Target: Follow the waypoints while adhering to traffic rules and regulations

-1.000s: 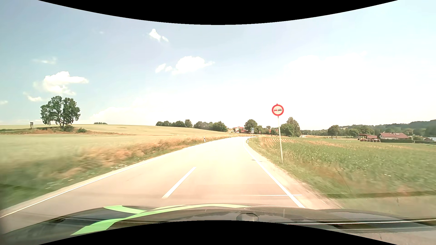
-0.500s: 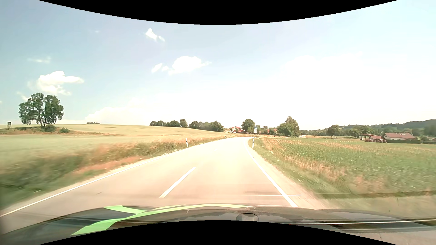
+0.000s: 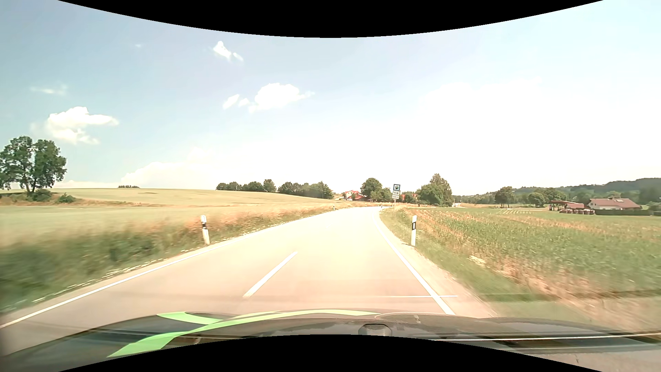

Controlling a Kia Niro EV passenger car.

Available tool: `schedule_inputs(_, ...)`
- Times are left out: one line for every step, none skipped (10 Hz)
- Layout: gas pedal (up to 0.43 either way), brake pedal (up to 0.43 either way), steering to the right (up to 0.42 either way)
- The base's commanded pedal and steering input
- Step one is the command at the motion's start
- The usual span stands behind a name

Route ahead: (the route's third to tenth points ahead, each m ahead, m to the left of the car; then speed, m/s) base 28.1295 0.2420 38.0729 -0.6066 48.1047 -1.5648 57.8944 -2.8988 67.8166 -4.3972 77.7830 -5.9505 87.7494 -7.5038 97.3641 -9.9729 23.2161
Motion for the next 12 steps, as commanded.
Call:
schedule_inputs(0.079,0.000,0.011)
schedule_inputs(0.079,0.000,0.011)
schedule_inputs(0.079,0.000,0.012)
schedule_inputs(0.079,0.000,0.013)
schedule_inputs(0.067,0.000,0.013)
schedule_inputs(0.039,0.000,0.013)
schedule_inputs(0.039,0.000,0.013)
schedule_inputs(0.039,0.000,0.013)
schedule_inputs(0.039,0.000,0.013)
schedule_inputs(0.039,0.000,0.012)
schedule_inputs(0.039,0.000,0.009)
schedule_inputs(0.059,0.000,0.009)
